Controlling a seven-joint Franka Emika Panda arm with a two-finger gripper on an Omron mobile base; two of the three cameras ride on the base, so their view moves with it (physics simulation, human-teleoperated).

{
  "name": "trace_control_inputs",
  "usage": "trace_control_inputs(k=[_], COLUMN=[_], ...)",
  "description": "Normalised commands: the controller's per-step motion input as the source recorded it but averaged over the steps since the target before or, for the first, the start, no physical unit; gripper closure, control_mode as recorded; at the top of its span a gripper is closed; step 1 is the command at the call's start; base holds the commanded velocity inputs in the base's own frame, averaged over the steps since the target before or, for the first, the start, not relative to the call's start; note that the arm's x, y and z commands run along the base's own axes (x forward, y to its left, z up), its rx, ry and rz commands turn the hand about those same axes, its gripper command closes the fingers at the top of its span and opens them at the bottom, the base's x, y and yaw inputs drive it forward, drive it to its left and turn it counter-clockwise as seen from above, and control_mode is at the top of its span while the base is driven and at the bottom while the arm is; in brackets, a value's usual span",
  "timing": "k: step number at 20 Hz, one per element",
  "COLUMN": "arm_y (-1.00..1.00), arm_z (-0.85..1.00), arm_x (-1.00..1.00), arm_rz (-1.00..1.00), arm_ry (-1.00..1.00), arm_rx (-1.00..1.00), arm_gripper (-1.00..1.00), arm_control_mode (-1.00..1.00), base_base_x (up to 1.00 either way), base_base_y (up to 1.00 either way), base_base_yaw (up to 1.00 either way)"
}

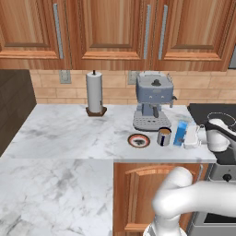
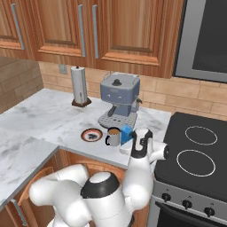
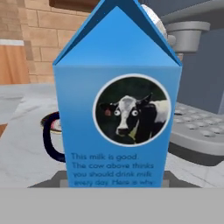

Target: Take a sugar cube from the saucer and place it inside the coffee. Then, grab milk from the fridge and place it next to the coffee on the counter to sweeten the coffee.

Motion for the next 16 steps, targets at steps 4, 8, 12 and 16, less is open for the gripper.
trace_control_inputs(k=[4, 8, 12, 16], arm_y=[-0.07, 0.0, -0.03, -0.15], arm_z=[-0.08, 0.0, 0.0, 0.0], arm_x=[0.19, 0.06, 0.0, -0.04], arm_rz=[0.0, 0.0, 0.0, 0.0], arm_ry=[0.0, 0.0, 0.0, -0.01], arm_rx=[0.0, 0.0, 0.0, 0.0], arm_gripper=[-1.0, -1.0, -1.0, -1.0], arm_control_mode=[-1.0, -1.0, -1.0, -1.0], base_base_x=[0.0, 0.0, 0.0, 0.0], base_base_y=[0.0, 0.0, 0.0, 0.0], base_base_yaw=[0.0, 0.0, 0.0, 0.0])
